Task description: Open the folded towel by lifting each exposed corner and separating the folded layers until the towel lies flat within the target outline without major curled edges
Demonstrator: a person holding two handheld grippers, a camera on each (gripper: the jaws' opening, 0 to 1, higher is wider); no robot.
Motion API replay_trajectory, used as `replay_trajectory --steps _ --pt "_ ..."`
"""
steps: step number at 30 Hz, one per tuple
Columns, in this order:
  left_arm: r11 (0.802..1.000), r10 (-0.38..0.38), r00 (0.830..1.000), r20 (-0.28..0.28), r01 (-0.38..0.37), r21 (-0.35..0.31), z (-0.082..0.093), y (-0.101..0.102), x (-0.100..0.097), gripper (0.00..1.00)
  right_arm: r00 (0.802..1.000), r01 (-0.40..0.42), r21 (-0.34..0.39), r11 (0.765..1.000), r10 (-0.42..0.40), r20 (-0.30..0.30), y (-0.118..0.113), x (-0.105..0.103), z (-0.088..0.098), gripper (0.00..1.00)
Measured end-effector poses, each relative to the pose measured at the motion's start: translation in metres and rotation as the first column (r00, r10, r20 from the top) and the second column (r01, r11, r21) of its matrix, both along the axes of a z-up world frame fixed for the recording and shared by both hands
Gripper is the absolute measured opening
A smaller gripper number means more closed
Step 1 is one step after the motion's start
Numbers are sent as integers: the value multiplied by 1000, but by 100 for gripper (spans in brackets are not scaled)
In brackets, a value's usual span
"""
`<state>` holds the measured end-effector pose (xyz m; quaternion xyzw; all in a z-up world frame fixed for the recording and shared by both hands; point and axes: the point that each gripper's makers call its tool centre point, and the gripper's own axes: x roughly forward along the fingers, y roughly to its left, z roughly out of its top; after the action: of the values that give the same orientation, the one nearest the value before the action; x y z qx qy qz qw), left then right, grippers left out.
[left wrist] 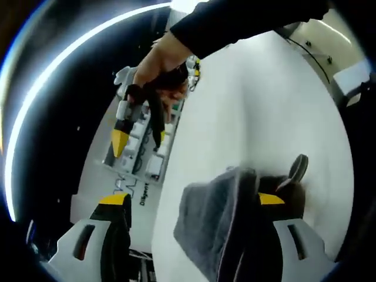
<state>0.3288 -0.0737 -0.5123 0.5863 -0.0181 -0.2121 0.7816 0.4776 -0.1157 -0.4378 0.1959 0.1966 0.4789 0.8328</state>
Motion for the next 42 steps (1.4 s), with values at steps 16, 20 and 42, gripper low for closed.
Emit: replay_trajectory --steps 16,20,42 --pt "1000 1 1000 -18 -1 23 -6 -2 2 72 988 14 11 1000 -12 -152 -8 44 -38 76" --pt "1000 -1 1000 -26 1 29 -7 -1 2 69 983 10 39 999 -2 -185 -8 50 -45 71" --pt "999 -2 996 -92 7 50 -21 -3 -1 49 968 -44 2 999 43 -246 8 51 -66 66"
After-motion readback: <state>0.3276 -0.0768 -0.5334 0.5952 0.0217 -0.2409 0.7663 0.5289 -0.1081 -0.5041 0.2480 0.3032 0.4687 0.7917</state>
